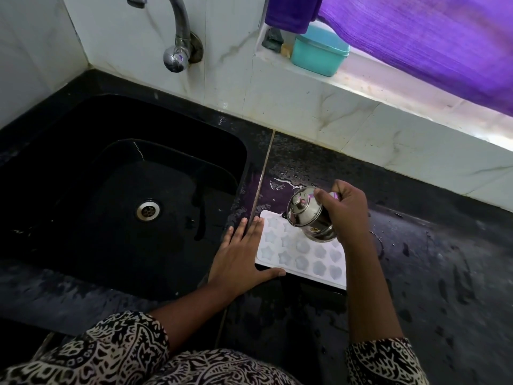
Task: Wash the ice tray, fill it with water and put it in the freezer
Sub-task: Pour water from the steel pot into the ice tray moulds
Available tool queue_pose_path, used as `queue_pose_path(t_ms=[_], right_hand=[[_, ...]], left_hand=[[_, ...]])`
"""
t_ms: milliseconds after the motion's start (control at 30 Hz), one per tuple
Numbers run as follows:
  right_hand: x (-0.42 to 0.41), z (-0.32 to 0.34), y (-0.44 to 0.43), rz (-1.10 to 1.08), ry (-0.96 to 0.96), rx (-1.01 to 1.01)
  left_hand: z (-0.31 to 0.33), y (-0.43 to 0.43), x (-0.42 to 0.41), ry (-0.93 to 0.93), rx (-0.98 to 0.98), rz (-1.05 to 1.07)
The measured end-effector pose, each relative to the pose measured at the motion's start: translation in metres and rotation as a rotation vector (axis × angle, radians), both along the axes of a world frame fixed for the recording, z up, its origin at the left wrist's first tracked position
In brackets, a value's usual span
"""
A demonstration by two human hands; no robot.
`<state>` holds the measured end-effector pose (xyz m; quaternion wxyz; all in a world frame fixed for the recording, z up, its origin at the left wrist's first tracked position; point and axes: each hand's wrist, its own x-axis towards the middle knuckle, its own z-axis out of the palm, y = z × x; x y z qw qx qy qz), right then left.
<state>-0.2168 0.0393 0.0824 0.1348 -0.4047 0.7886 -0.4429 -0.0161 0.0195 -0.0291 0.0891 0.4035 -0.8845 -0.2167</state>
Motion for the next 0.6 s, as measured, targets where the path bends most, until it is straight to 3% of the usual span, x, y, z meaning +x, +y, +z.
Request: queue_pose_path(t_ms=[600], right_hand=[[-0.0006, -0.0003, 0.0034, -0.01, -0.076, -0.064]], left_hand=[[-0.0012, 0.0004, -0.0003, -0.005, -0.024, -0.003]])
